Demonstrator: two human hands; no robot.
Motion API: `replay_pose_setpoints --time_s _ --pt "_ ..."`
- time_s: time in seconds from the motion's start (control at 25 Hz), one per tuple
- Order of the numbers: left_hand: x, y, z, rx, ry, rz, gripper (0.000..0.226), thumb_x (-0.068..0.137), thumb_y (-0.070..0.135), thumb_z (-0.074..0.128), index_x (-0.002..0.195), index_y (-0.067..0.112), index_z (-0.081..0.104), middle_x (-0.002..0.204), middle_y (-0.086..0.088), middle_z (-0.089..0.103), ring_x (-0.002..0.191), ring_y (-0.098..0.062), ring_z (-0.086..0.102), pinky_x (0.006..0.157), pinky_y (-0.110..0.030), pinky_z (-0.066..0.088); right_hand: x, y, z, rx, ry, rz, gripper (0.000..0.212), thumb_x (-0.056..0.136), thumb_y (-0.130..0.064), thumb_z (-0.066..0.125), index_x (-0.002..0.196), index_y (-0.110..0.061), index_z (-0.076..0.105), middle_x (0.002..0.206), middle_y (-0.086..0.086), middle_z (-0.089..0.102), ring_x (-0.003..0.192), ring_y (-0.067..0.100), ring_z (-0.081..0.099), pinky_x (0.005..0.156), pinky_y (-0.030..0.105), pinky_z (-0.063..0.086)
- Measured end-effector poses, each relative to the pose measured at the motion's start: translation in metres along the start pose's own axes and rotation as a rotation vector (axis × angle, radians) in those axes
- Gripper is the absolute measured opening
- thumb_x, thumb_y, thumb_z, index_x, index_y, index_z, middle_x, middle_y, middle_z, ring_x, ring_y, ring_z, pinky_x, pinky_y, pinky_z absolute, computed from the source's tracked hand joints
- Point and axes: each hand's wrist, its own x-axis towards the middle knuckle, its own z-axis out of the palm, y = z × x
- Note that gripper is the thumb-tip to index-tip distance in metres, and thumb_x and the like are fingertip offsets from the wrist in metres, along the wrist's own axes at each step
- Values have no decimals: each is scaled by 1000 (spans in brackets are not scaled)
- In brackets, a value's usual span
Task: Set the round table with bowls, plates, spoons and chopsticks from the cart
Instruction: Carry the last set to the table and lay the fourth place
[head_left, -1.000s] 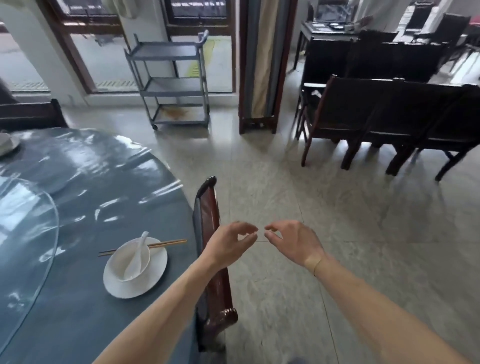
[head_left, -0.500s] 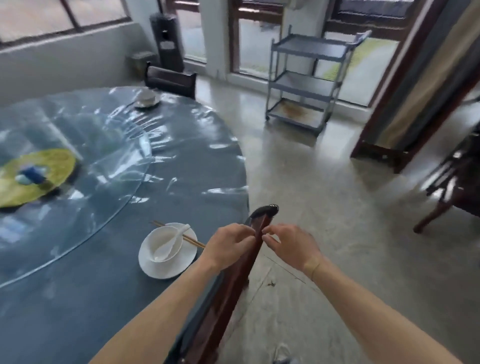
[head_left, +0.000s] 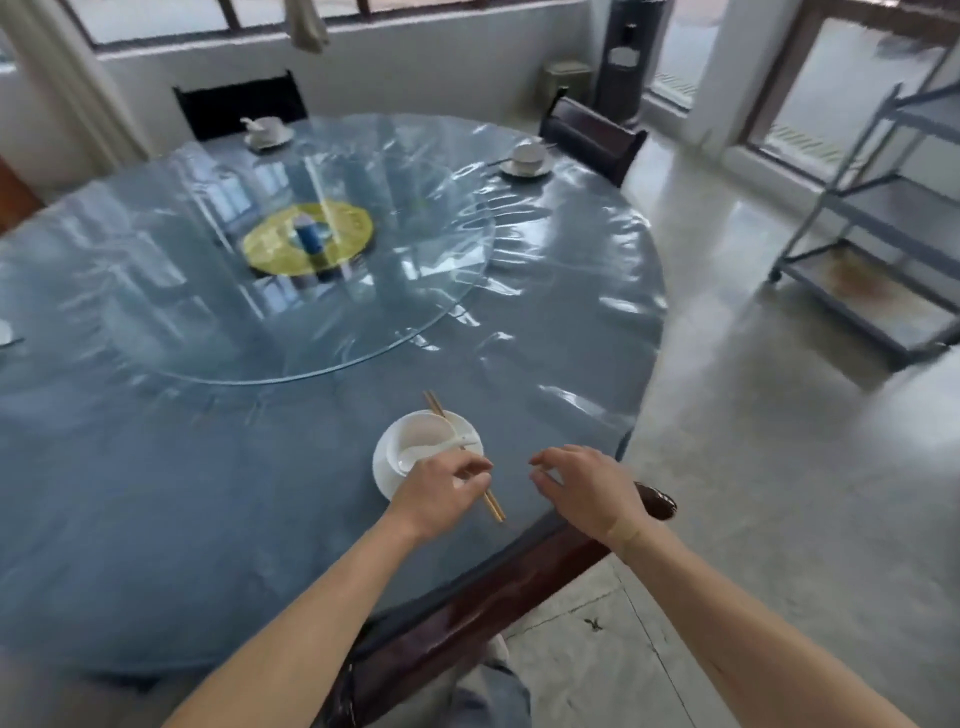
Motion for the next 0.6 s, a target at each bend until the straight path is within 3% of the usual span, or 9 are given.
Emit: replay_pose_setpoints --time_s 0.16,0.28,0.44,0.6 --pt "4 -32 -17 -45 136 -133 17 91 24 66 106 23 75 103 14 71 88 -2 62 75 0 39 49 -8 16 -43 -73 -87 33 97 -47 44 119 -34 65 114 -10 69 105 16 63 84 35 52" --pt "8 -55 -30 -52 213 -239 13 90 25 66 99 26 75 98 15 71 87 -3 62 78 -15 46 83 -13 27 -46 -122 -98 31 96 -46 45 117 -35 65 115 -13 69 103 15 64 81 34 53" --pt "11 -91 -45 -110 278 -344 13 90 22 67 100 20 75 103 5 73 93 -11 65 86 -23 50 122 -14 47 -56 -168 -92 28 97 -43 48 117 -34 65 113 -13 69 100 13 65 74 29 50" --pt "8 -120 -51 -133 326 -450 13 90 25 67 101 20 74 105 5 73 96 -13 66 90 -31 51 144 -3 62 -60 -178 4 30 98 -37 45 121 -32 64 114 -9 70 103 16 64 77 31 51"
